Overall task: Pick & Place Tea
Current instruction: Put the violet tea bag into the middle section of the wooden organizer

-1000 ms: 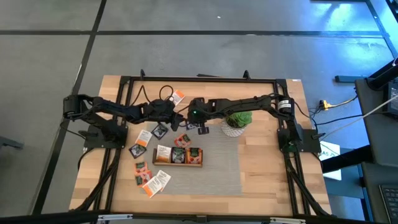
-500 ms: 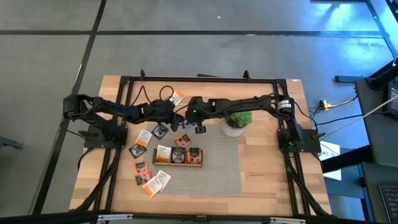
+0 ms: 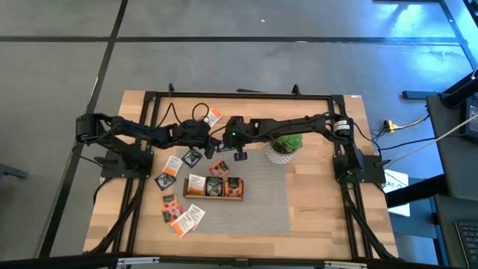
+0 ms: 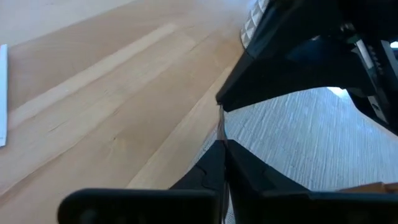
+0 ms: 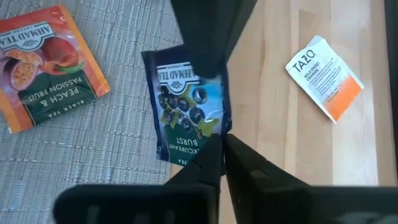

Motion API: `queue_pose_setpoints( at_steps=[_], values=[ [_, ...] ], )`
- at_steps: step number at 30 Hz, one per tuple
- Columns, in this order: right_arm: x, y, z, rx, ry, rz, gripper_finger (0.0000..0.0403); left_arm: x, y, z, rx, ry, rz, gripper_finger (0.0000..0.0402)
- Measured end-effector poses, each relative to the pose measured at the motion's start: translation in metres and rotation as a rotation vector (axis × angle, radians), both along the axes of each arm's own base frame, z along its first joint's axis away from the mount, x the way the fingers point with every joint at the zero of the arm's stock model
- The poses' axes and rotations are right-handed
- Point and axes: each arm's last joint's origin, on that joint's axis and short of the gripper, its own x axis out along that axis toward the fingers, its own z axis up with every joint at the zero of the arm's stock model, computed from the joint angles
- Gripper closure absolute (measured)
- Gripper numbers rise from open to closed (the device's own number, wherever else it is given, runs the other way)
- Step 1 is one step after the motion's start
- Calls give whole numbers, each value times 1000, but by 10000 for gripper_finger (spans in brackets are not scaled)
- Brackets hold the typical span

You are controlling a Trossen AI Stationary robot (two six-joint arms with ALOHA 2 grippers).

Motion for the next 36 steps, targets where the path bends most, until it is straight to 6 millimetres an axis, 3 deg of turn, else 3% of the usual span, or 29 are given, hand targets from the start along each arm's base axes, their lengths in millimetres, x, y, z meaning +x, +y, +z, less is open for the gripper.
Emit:
queue_pose_setpoints(
  at_steps=[5,10,13,16,21,28,36],
  values=[
    [-3,0,10,1,-12,-9,321,0,0,0,33,6,-26,395],
    [-20,-2,43,-59,-18,-132,264,-2,6,1,62,8,-29,398],
    [-34,-3,61,42,-49,-115,247,-5,10,7,92,-24,-51,399],
    [-46,-4,66,171,-100,-76,239,-13,12,17,152,-119,-73,399],
    [-58,-3,63,195,-256,-75,238,-36,2,31,316,-382,-80,399],
    [-51,4,76,227,-571,-16,238,-65,-25,33,459,-682,-151,399],
    [-47,22,81,247,-620,30,238,-64,-38,38,529,-735,-206,399]
  ],
)
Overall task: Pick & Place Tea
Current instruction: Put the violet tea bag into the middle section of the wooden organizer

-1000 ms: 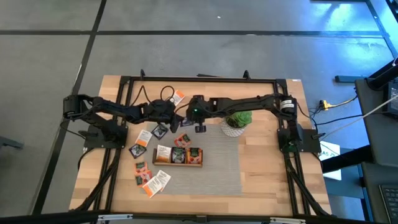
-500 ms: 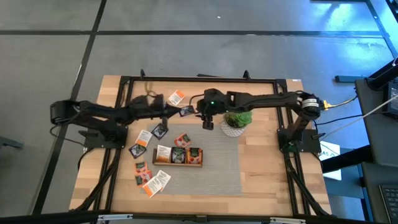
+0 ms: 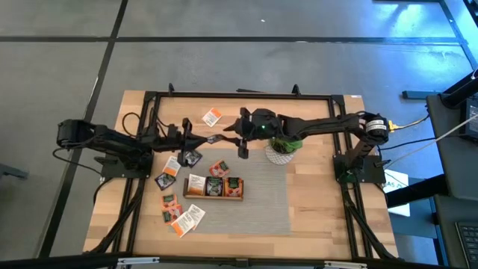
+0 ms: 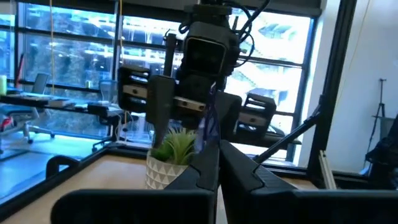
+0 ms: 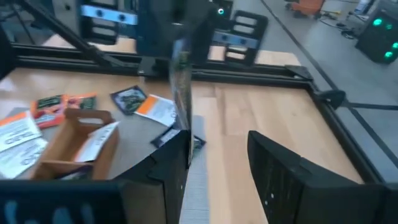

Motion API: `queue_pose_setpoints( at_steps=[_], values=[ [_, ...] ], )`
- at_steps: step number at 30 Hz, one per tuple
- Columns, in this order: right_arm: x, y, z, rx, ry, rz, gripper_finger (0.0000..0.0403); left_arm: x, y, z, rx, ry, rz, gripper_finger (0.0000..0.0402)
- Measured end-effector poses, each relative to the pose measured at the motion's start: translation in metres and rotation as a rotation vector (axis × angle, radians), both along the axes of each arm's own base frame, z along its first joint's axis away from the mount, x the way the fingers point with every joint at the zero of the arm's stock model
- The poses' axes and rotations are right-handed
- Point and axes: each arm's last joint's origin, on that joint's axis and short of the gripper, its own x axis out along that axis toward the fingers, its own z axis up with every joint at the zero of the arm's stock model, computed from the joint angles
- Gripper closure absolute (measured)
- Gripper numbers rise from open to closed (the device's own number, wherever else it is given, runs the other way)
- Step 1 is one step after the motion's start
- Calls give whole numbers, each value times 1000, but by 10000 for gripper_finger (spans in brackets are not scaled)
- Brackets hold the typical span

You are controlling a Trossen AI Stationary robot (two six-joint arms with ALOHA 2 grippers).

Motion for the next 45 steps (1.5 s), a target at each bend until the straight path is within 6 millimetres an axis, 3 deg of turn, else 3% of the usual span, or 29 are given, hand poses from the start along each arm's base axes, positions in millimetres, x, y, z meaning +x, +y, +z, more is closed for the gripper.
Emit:
queue_pose_setpoints(
  at_steps=[6,16,22,27,31,40,45],
  values=[
    [2,14,0,-2,-5,35,259,0,0,0,0,-2,-1,399],
    [2,15,0,-17,-3,8,393,0,0,0,-1,1,1,391],
    [2,24,2,-10,81,30,398,2,-1,-7,-34,73,-52,383],
    [3,44,19,7,199,74,399,3,3,-17,-92,174,-74,382],
    [4,61,28,41,198,98,400,2,9,-24,-194,242,-71,382],
    [29,99,2,66,311,194,401,-1,17,-35,-297,346,-56,380],
    [46,110,-9,134,443,175,401,-1,16,-34,-316,338,-84,380]
  ],
)
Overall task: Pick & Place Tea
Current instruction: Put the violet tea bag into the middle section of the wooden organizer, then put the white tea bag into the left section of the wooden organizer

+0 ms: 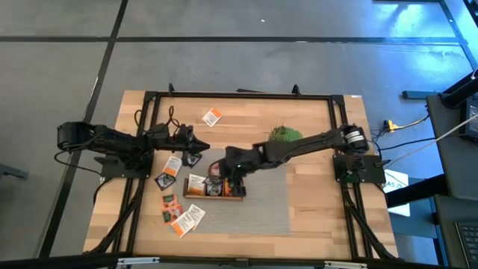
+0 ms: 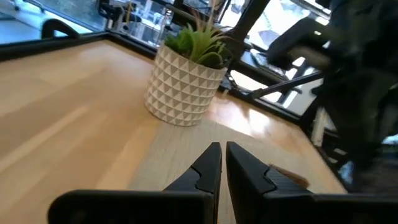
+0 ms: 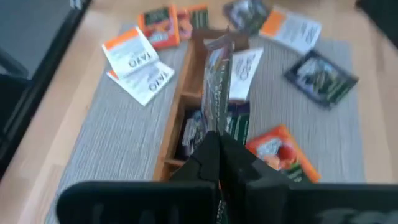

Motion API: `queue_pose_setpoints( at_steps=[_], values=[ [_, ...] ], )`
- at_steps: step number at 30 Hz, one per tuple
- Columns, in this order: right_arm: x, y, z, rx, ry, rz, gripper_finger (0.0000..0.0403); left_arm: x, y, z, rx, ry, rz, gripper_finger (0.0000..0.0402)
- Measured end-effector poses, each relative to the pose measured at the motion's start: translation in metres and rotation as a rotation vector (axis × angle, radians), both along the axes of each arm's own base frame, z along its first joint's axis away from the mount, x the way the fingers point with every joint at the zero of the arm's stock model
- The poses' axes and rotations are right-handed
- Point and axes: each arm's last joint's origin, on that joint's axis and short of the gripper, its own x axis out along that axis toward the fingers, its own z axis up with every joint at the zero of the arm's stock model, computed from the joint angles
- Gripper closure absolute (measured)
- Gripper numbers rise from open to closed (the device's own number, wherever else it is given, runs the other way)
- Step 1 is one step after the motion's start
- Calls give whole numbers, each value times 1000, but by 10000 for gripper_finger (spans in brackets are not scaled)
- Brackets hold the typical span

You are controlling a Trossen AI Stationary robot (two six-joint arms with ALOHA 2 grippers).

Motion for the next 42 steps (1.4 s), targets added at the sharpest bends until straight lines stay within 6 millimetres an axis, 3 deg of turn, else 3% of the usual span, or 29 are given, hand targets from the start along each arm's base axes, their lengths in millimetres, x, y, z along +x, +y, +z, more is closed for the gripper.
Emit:
queue_pose_setpoints(
  at_steps=[6,13,26,30,37,42],
  values=[
    [16,2,-14,17,93,-33,400,4,-1,5,-20,-18,-34,381],
    [21,6,-42,79,200,-10,398,6,-4,6,-19,-20,-57,380],
    [21,6,-47,16,201,84,393,6,-4,6,-19,-21,-57,379],
    [20,6,-47,0,204,103,366,6,-4,6,-19,-21,-57,379],
    [21,1,-47,6,201,85,282,6,-4,6,-20,-19,-56,375],
    [11,-12,-30,-54,228,9,251,5,-4,5,-22,-11,-56,378]
  ],
)
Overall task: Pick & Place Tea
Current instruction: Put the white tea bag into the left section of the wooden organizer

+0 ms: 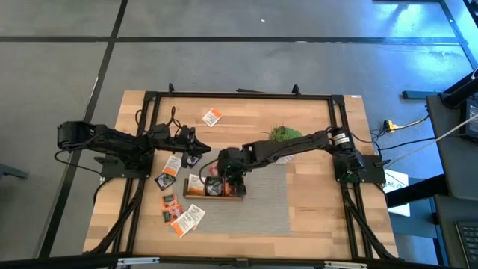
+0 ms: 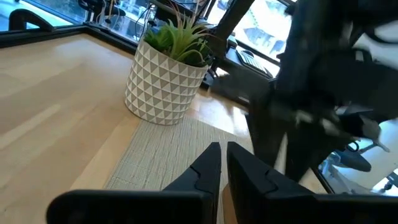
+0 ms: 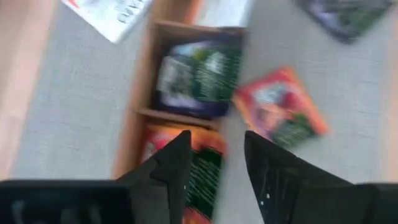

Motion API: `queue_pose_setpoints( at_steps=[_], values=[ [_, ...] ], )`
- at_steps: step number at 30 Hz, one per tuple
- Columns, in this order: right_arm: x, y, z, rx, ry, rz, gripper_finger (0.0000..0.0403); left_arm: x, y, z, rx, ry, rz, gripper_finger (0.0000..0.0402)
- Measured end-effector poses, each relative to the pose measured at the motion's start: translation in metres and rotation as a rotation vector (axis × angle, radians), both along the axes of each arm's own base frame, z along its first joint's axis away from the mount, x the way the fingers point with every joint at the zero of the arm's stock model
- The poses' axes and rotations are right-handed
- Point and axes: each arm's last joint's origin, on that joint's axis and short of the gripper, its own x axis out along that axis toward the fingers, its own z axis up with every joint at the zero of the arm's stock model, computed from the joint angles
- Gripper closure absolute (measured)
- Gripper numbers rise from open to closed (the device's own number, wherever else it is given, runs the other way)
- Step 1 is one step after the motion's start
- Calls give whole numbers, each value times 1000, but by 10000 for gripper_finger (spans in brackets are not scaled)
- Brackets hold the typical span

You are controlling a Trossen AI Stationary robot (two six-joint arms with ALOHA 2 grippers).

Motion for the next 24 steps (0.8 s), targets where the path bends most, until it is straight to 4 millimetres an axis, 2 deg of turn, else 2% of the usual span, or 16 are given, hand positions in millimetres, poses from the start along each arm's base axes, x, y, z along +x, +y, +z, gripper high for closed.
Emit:
queue_pose_setpoints(
  at_steps=[5,11,15,21,24],
  values=[
    [-8,-18,17,-48,-5,9,245,-1,0,-6,-14,60,1,375],
    [-3,-57,15,-65,-74,-54,244,-4,6,-17,14,169,76,374],
    [-2,-90,-2,-93,-142,-96,244,-7,13,-19,11,198,150,376],
    [1,-150,-1,-171,-365,-280,244,-12,29,-19,8,206,277,376],
    [0,-172,0,-150,-486,-388,244,-15,34,-20,-5,208,299,374]
  ],
)
